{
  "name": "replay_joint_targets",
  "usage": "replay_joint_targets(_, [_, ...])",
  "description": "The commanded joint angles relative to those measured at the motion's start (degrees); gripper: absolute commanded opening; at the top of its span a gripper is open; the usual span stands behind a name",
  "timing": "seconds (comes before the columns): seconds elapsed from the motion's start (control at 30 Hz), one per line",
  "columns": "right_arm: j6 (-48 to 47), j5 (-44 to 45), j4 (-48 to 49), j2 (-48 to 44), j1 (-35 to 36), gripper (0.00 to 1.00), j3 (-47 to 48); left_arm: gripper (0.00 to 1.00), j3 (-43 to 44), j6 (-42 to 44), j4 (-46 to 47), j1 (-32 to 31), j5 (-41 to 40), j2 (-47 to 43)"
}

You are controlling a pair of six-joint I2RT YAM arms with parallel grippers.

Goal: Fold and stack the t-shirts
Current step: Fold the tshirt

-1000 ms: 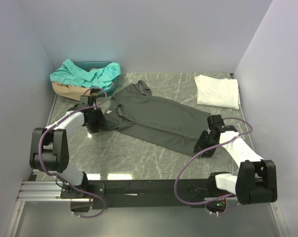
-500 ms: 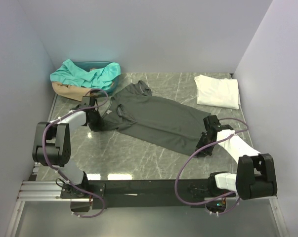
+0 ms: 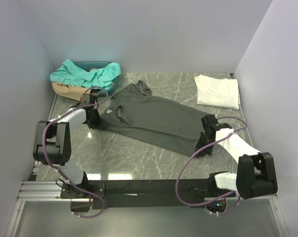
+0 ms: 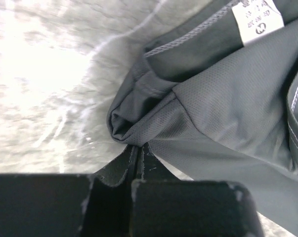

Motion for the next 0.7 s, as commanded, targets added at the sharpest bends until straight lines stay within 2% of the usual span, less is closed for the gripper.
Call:
replay_joint_targets(0.0, [-0.74, 2.55, -3.52, -0.68, 0.87, 0.0, 3.43, 0.01, 2.8, 2.79, -3.44, 0.23, -5.16, -3.35])
replay_joint_targets(0.33, [-0.74, 2.65, -4.85, -0.34, 3.06, 0.0, 3.35, 0.02, 1.14, 3.23, -6.78, 0.23, -5.27, -4.59])
replay_joint_targets(0.43, [-0.04, 2.21, -5.02, -0.07, 4.55, 0.0, 3.35, 0.15, 1.13, 2.97, -7.92, 0.23, -5.26, -5.11])
replay_joint_targets(0.47, [0.13, 2.2, -5.11, -0.16, 4.91, 0.01, 3.43, 0.3, 1.31, 2.8, -8.18, 0.23, -5.52, -5.29])
replay_joint_targets(0.5, [0.4, 2.29, -5.29, -0.16, 5.34, 0.05, 3.61, 0.36, 1.66, 2.71, -9.14, 0.23, -5.61, -5.64])
replay_joint_targets(0.53, [0.49, 2.47, -6.07, -0.59, 5.96, 0.16, 4.22, 0.41, 1.92, 2.53, -9.59, 0.23, -5.61, -6.42])
replay_joint_targets(0.57, [0.66, 2.64, -6.69, -0.86, 6.05, 0.24, 4.66, 0.5, 2.8, 2.36, -10.03, 0.23, -5.79, -6.87])
replay_joint_targets(0.63, [0.66, 3.87, -8.71, -1.91, 6.4, 0.41, 6.93, 0.57, 3.68, 1.83, -11.43, 0.06, -5.97, -8.53])
replay_joint_targets(0.67, [0.66, 4.4, -9.5, -2.35, 6.75, 0.45, 8.0, 0.59, 4.73, 1.57, -11.87, -0.12, -6.05, -8.98])
